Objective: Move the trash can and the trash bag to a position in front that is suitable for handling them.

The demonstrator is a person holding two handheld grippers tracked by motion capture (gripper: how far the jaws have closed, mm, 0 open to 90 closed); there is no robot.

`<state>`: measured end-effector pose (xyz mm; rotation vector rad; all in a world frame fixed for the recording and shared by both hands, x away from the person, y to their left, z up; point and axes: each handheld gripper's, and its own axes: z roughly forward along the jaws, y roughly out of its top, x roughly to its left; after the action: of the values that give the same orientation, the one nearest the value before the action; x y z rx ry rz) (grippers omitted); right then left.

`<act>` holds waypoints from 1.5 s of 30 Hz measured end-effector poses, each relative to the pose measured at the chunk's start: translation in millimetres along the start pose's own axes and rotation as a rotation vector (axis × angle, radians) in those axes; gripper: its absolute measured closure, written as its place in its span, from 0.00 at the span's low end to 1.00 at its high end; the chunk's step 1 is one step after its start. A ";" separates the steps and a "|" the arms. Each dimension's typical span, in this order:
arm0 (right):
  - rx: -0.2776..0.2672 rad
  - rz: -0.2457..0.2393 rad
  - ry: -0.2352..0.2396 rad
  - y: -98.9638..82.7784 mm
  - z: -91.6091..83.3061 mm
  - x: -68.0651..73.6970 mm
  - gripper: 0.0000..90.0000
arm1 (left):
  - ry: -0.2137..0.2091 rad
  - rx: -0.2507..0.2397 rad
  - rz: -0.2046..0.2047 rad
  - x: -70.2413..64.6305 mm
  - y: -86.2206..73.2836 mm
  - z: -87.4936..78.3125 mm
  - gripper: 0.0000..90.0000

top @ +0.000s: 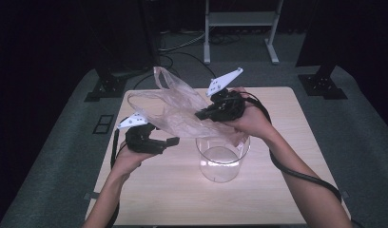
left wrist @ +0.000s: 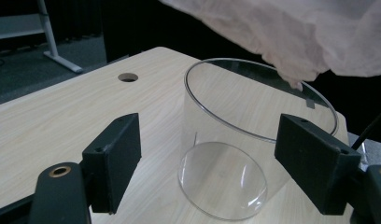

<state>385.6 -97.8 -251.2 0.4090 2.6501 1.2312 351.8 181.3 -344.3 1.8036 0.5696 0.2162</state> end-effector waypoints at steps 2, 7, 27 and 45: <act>-0.001 -0.005 -0.005 -1.0 5.9 1.4 0.99 | 0.001 0.003 0.001 0.2 0.1 1.0 0.24; 0.007 0.006 0.014 -10.2 11.6 1.1 0.92 | -0.003 0.002 0.009 0.2 1.8 5.4 0.24; 0.051 0.082 0.018 -61.8 -13.6 -4.1 0.68 | -0.035 0.023 0.041 -10.8 13.3 29.0 0.24; 0.266 0.110 0.128 -115.3 1.7 11.9 0.72 | -0.048 0.046 0.054 -15.3 9.3 32.9 0.24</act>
<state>355.6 -163.8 -341.6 0.5398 2.9500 0.9628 355.1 143.9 -343.6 1.8654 0.4962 0.1973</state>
